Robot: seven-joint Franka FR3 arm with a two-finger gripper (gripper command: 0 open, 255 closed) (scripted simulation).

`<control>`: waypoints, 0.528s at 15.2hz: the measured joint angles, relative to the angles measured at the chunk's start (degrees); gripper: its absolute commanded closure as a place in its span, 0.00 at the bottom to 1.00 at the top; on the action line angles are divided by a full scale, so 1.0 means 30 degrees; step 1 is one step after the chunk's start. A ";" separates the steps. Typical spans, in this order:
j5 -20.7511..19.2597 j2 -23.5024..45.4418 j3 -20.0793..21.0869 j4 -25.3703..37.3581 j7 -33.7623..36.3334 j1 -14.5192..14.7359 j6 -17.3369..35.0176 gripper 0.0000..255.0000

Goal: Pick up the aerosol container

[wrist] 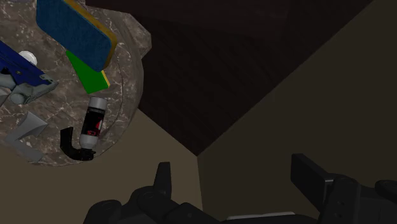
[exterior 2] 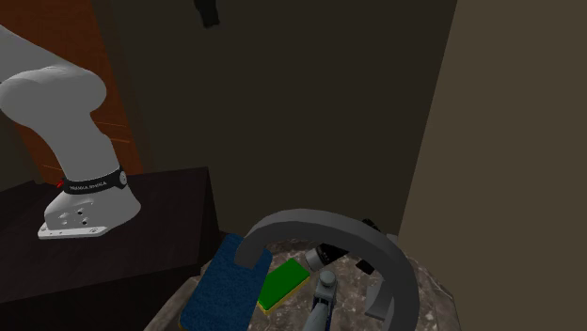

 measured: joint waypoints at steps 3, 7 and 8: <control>-0.0100 0.0454 -0.0339 -0.0239 -0.0355 -0.0100 0.0523 0.00; -0.0282 0.2298 -0.1251 -0.0388 -0.1317 -0.0352 0.2033 0.00; -0.0315 0.2742 -0.1488 -0.0478 -0.1579 -0.0414 0.2433 0.00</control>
